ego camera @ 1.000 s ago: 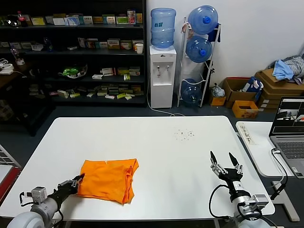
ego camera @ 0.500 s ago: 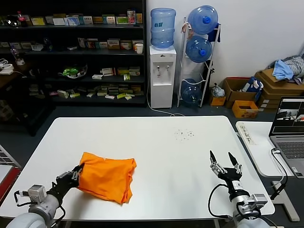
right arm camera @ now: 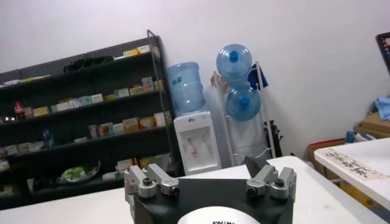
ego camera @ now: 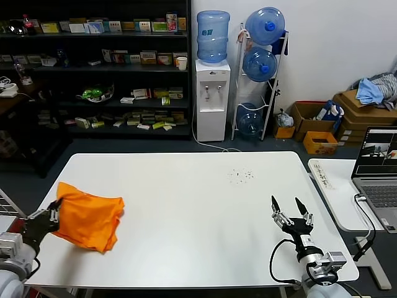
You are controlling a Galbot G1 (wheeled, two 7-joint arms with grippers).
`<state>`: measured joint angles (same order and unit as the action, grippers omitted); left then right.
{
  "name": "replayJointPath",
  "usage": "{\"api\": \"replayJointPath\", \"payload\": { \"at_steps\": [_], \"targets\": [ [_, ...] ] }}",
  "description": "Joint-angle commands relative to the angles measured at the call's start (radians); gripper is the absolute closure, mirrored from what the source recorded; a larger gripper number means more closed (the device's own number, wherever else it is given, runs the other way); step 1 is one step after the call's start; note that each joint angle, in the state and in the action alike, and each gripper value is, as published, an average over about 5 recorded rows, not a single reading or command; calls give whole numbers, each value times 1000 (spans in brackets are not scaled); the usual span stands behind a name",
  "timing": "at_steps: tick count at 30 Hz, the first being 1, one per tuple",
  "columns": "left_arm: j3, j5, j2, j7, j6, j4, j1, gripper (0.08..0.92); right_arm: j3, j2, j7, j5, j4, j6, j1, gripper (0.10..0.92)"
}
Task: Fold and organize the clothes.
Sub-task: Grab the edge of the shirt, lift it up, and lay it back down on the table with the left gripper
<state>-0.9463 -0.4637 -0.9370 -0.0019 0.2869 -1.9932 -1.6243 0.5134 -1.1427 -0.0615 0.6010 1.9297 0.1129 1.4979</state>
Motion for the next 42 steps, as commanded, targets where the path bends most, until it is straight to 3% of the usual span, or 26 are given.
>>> {"api": "replayJointPath", "payload": {
  "at_steps": [1,11,21,25,30,35,38,42],
  "targets": [
    [-106,64,158,17,-45,209,-18,888,-2,1,-1,0,-1,-1,-3,203],
    [-68,-1,246,12,-32,214,2,888,0,-2,-2,-2,1,-1,-1,203],
    [-74,13,194,-14,-19,119,-4,888,4,0,-4,-1,4,-3,-2,203],
    [-18,-61,148,-37,-22,57,-26,888,0,-3,-5,-3,5,-5,-5,203],
    [202,-398,83,-167,30,-146,-2,888,-2,-9,-6,-12,7,-7,-2,203],
    [564,-746,18,-371,112,-322,171,888,-5,-19,-13,-31,0,-14,-10,203],
    [725,-811,-45,-431,123,-324,280,888,-5,-31,-21,-41,-1,-22,-14,203],
    [836,-807,-127,-460,115,-236,366,888,-5,-52,-31,-52,3,-31,-12,203]
  ]
}}
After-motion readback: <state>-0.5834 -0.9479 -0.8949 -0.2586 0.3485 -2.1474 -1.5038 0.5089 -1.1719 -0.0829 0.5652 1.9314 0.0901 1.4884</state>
